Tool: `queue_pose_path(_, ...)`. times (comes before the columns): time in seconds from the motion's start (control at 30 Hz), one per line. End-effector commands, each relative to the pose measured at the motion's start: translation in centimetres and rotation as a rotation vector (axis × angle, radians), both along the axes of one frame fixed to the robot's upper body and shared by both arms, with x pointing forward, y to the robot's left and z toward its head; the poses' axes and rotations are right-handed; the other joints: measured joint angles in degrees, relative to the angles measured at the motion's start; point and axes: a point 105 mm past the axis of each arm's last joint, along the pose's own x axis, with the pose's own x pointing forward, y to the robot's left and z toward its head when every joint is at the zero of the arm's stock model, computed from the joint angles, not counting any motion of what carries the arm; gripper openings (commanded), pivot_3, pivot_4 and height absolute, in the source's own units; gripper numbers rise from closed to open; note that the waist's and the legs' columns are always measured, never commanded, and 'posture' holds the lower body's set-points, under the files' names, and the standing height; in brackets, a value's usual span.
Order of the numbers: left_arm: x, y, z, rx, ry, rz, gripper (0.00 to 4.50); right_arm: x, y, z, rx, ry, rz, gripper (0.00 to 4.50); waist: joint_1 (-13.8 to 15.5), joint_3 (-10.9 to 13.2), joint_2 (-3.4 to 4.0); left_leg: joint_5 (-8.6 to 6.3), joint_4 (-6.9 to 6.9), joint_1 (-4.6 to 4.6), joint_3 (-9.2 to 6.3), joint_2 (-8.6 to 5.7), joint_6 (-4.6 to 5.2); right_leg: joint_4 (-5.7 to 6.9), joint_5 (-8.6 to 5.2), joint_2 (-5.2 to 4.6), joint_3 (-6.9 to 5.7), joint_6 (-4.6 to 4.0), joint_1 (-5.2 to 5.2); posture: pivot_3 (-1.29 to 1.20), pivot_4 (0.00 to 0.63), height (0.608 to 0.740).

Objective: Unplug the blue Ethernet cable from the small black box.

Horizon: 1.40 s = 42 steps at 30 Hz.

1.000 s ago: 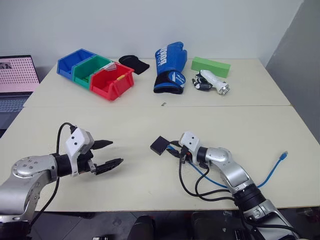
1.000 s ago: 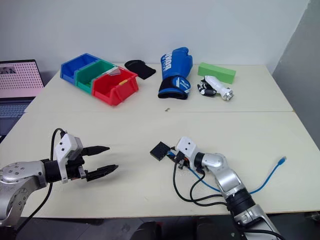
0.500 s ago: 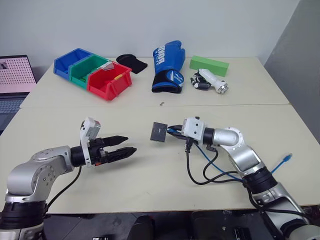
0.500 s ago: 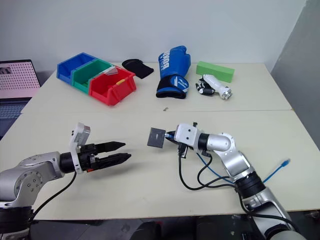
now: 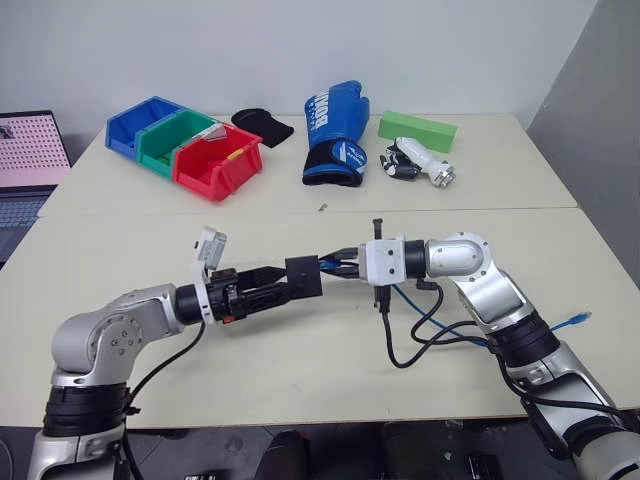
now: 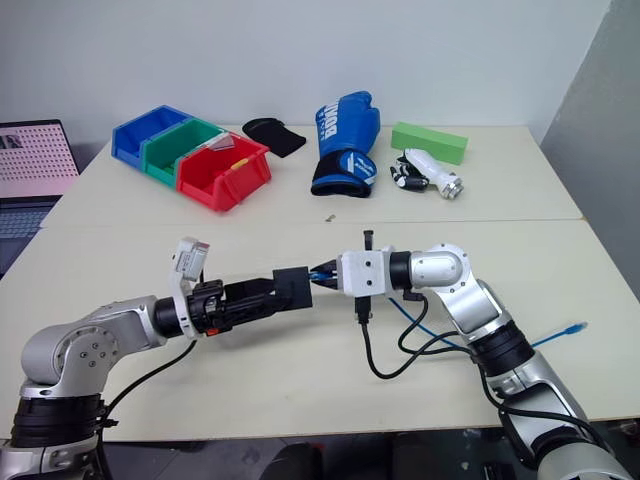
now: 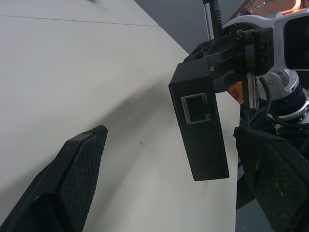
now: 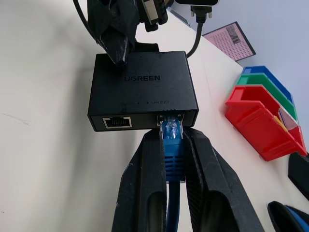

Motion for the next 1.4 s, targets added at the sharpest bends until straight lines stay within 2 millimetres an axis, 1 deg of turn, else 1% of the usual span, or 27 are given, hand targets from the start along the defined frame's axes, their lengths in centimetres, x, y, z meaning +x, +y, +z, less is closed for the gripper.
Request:
queue_pose_path(0.03,-0.1,-0.9,0.7,-0.030,-0.026,-0.045,3.58,-0.4,0.4,1.7,0.017,-0.073,0.033,0.21,0.00,0.00,0.00,0.00,0.00,0.00,0.00,0.00,0.00,0.00,0.00,0.00,0.00,0.00,0.00,0.00,0.150,0.740)
queue_pose_path(0.17,0.0,-1.3,0.6,-0.045,-0.024,-0.052,2.66,-0.3,0.6,1.8,0.014,-0.091,0.032,0.21,0.02,0.00,0.00,0.00,0.00,0.00,0.00,-0.01,0.00,0.00,0.00,0.00,0.00,0.00,0.00,0.00,0.150,0.740)
queue_pose_path(0.2,0.0,-1.3,0.6,-0.048,-0.024,-0.052,2.48,-0.4,0.6,1.8,0.013,-0.096,0.032,0.21,0.02,0.00,0.00,0.00,0.00,0.00,0.00,-0.01,0.00,-0.01,0.00,0.00,0.00,0.00,0.00,0.00,0.150,0.740)
queue_pose_path(0.23,0.1,-1.4,0.5,-0.050,-0.024,-0.051,2.19,-0.4,0.6,1.8,0.012,-0.102,0.033,0.21,0.03,0.00,0.00,0.00,0.00,0.00,0.00,-0.01,0.00,-0.01,0.00,0.00,0.00,0.00,0.00,0.00,0.150,0.740)
queue_pose_path(0.4,0.2,-1.4,0.4,-0.050,-0.021,-0.049,1.06,-0.6,0.7,1.9,0.014,-0.131,0.039,0.21,0.02,0.00,0.00,0.00,0.00,0.00,0.00,-0.01,-0.01,-0.01,0.00,0.00,0.00,0.00,0.00,0.00,0.150,0.740)
queue_pose_path(0.43,0.2,-1.3,0.4,-0.050,-0.019,-0.049,0.87,-0.6,0.8,1.9,0.013,-0.139,0.042,0.21,0.02,0.00,0.00,0.00,0.00,0.00,0.00,-0.01,-0.01,-0.01,0.00,0.00,0.00,0.00,0.00,0.00,0.150,0.740)
queue_pose_path(0.47,0.2,-1.3,0.4,-0.049,-0.017,-0.049,0.80,-0.7,0.8,1.8,0.007,-0.152,0.047,0.21,0.03,0.00,0.00,0.00,0.00,0.00,0.00,-0.01,-0.01,-0.01,0.00,0.00,0.00,0.00,0.00,0.00,0.150,0.740)
queue_pose_path(0.6,0.3,-1.0,0.4,-0.050,-0.011,-0.048,0.80,-1.1,0.8,1.3,-0.034,-0.216,0.086,0.21,0.02,0.00,0.00,0.00,0.00,0.00,0.01,-0.02,-0.01,-0.01,0.00,0.00,0.00,0.00,0.00,0.00,0.150,0.740)
queue_pose_path(0.67,0.2,-0.8,0.4,-0.052,-0.012,-0.050,0.80,-1.1,0.7,1.3,-0.037,-0.219,0.094,0.91,0.02,0.00,-0.01,0.00,0.00,0.00,0.00,-0.02,-0.01,-0.01,0.00,0.00,0.00,0.00,0.00,0.00,0.150,0.740)
queue_pose_path(0.7,0.2,-0.8,0.4,-0.052,-0.013,-0.053,0.79,-1.2,0.5,1.2,-0.046,-0.217,0.102,1.04,0.01,0.00,-0.01,0.00,0.00,-0.01,0.00,-0.02,-0.01,-0.01,0.00,0.00,0.00,0.00,0.00,0.00,0.150,0.740)
queue_pose_path(0.73,0.2,-0.7,0.4,-0.049,-0.015,-0.058,0.79,-1.2,0.3,1.3,-0.052,-0.216,0.107,1.39,0.00,0.01,-0.02,0.00,-0.01,0.01,0.01,-0.02,-0.01,-0.01,0.00,0.00,0.01,0.00,0.01,0.00,0.150,0.740)
queue_pose_path(0.8,0.3,-0.7,0.5,-0.044,-0.020,-0.065,0.79,-1.3,-0.1,1.6,-0.054,-0.207,0.112,1.82,0.01,0.01,-0.02,0.00,0.00,0.00,0.00,-0.02,-0.01,-0.01,0.00,0.00,-0.01,0.00,0.00,0.00,0.150,0.740)
queue_pose_path(0.83,0.3,-0.6,0.6,-0.037,-0.027,-0.074,0.79,-1.5,-0.7,1.6,-0.070,-0.164,0.117,2.03,0.02,0.01,-0.02,0.00,0.00,0.00,0.00,-0.01,0.00,-0.01,0.00,0.00,0.00,0.00,0.00,0.00,0.150,0.740)
queue_pose_path(0.93,0.3,-0.7,0.7,0.002,-0.048,-0.114,0.79,-2.3,-2.3,2.2,-0.037,0.078,0.112,2.67,0.29,0.03,-0.03,0.00,0.01,-0.04,-0.01,-0.02,-0.01,-0.03,0.00,0.00,-0.01,0.00,0.00,0.00,0.150,0.740)
queue_pose_path(1.03,0.2,-1.0,0.8,0.032,-0.078,-0.156,0.79,-2.5,-2.6,2.6,0.059,0.281,0.069,3.32,0.58,0.03,-0.03,0.00,0.00,-0.04,-0.02,-0.02,0.00,-0.05,0.00,-0.01,-0.01,0.00,0.01,0.00,0.150,0.740)
queue_pose_path(1.13,-0.1,-1.2,0.9,0.057,-0.115,-0.207,0.79,-2.6,-2.6,2.4,0.142,0.493,0.023,3.32,0.63,0.03,-0.03,0.00,0.00,-0.03,-0.02,0.01,0.00,-0.05,0.00,-0.03,0.00,-0.01,0.01,0.00,0.150,0.740)
queue_pose_path(1.27,-0.2,-1.2,1.5,0.069,-0.186,-0.258,0.79,-3.4,-2.3,1.6,0.201,0.745,0.000,3.32,0.63,0.04,-0.03,0.00,-0.02,-0.05,-0.01,-0.01,0.00,-0.04,-0.02,-0.03,0.01,-0.03,-0.03,0.00,0.150,0.740)
queue_pose_path(1.4,-0.2,-1.0,1.9,0.067,-0.225,-0.294,0.79,-3.1,-2.3,1.0,0.230,0.878,-0.075,3.32,0.65,0.04,-0.02,0.00,-0.02,-0.07,-0.03,-0.01,0.00,-0.05,-0.03,-0.02,-0.01,-0.05,-0.04,0.00,0.150,0.740)
